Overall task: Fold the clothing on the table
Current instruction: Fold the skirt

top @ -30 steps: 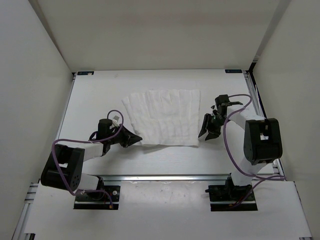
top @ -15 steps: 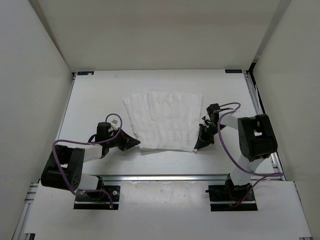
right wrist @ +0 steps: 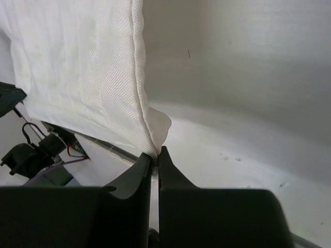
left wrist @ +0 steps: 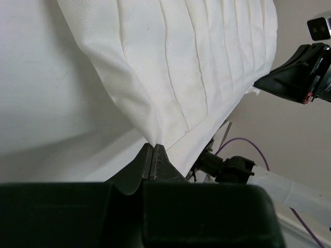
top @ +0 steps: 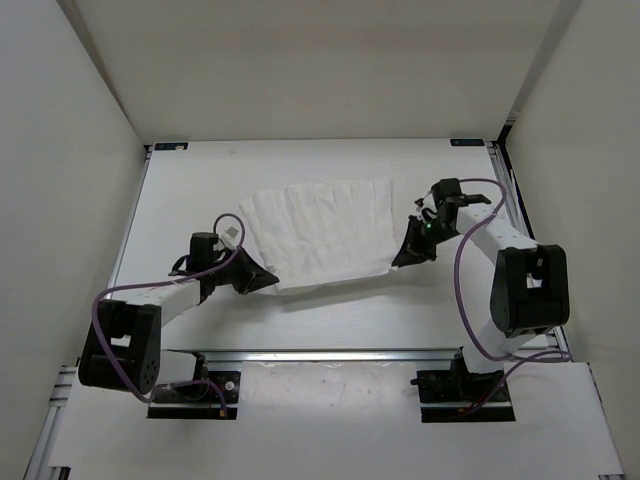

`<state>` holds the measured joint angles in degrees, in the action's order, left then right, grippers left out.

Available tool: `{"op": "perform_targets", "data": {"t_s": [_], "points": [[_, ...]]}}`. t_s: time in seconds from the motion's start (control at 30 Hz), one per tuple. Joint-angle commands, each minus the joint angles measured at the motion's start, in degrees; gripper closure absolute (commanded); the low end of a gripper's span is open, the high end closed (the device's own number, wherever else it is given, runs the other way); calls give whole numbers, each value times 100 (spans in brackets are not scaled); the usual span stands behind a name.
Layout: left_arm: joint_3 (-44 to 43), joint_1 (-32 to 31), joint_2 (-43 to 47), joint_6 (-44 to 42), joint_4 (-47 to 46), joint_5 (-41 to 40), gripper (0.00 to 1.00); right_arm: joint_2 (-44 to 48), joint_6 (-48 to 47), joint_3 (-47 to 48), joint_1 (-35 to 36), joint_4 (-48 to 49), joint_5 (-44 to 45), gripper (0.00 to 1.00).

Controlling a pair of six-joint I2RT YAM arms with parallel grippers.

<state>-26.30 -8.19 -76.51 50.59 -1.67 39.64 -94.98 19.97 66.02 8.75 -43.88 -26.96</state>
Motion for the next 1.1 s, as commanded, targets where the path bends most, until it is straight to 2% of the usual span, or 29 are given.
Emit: {"op": "perform_targets", "data": {"t_s": [0.0,0.17,0.27,0.4,0.5,0.6,0.73,0.93,1.07], "points": [[239,273,338,-716,1080,-264,100,382,-327,-457,-191,-297,578,100],[801,107,1311,-648,1529,192,100,1226,-266,-1564,275,-638,350,100],[803,89,1918,-725,2046,396,100,1877,-125,-1951,636,-1191,200,100],[496,115,2289,-1033,2689,536,100,2798,208,-1839,873,-2018,-273,100],[110,54,2220,-955,2717,799,100,3099,385,-1384,567,-2212,-660,100],[-443,37,1677,-491,2218,1028,100,2794,315,-856,216,-2082,-758,100],[-1401,220,876,-155,1873,757,100,2003,393,-345,-57,-1363,-933,100],[-1991,379,-696,1293,-121,572,100,693,1052,77,-541,149,-1637,100],[-2703,195,-1515,1340,-351,255,100,-11,1185,718,-585,546,-1558,100]]}}
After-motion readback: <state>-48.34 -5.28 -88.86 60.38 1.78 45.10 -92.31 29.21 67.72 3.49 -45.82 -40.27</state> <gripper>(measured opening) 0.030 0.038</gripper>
